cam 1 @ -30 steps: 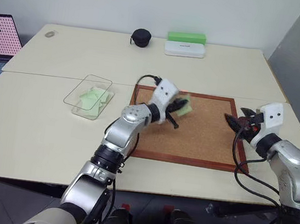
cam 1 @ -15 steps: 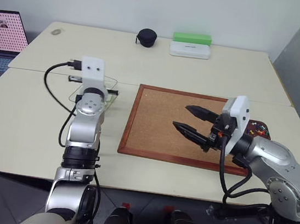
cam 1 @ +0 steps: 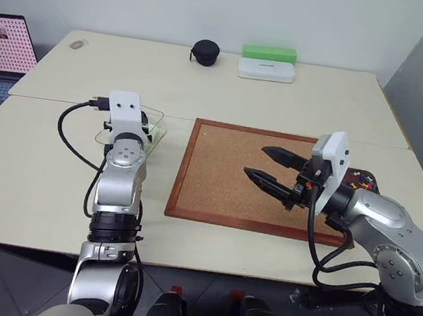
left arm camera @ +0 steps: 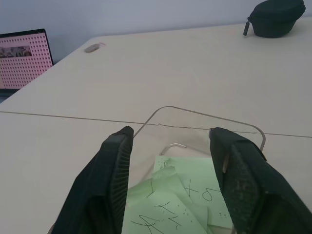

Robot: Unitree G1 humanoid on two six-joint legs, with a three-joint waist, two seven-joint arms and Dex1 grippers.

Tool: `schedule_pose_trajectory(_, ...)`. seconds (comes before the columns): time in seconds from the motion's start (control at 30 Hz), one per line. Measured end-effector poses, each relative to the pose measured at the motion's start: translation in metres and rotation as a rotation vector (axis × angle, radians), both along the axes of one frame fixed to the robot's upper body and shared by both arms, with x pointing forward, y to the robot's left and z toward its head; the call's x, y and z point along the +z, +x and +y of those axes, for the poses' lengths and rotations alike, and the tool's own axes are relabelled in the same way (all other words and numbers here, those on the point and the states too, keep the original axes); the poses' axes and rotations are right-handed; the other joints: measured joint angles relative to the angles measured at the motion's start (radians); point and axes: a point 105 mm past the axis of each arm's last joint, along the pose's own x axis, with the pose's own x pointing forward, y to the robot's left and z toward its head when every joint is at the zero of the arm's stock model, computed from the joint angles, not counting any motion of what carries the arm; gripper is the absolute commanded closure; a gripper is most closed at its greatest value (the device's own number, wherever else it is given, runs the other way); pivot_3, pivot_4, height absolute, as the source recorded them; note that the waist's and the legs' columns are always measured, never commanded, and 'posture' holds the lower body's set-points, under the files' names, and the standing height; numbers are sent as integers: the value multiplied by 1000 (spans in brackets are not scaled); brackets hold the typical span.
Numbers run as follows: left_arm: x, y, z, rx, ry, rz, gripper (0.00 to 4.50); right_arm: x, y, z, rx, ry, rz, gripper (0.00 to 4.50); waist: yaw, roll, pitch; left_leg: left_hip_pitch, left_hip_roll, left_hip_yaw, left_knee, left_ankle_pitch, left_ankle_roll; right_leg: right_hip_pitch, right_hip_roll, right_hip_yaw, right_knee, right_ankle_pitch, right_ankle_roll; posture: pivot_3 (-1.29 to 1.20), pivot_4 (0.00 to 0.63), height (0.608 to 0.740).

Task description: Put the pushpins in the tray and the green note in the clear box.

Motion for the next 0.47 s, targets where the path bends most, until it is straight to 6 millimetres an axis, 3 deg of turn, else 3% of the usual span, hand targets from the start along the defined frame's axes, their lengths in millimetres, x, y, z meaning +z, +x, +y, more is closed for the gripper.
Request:
schedule_pose_trajectory(0.13,1,2,-14,-94,-17,-30,434,-9,10,-10,-98,-35,-2,1256,1,0,0,0,0,0,0,0,0,0,0,0,0,0,0,0,150,740)
schedule_pose_trajectory(0.23,4,-3,-62,-341,-83,-81,434,-30,34,-30,-329,-97,4,1256,8,0,0,0,-1,1,0,0,-1,0,-2,1,0,0,0,0,150,740)
schedule_pose_trajectory(0.33,-11,-18,-107,-512,-126,-64,434,-45,50,-45,-531,-123,-12,1256,8,0,0,0,0,2,0,0,-1,0,-1,2,0,0,0,0,150,740)
schedule_pose_trajectory(0.47,-41,-40,-129,-572,-200,-2,434,-62,59,-57,-724,-100,3,1256,-5,0,0,1,2,2,-1,0,-1,-1,1,2,2,0,-1,0,150,740)
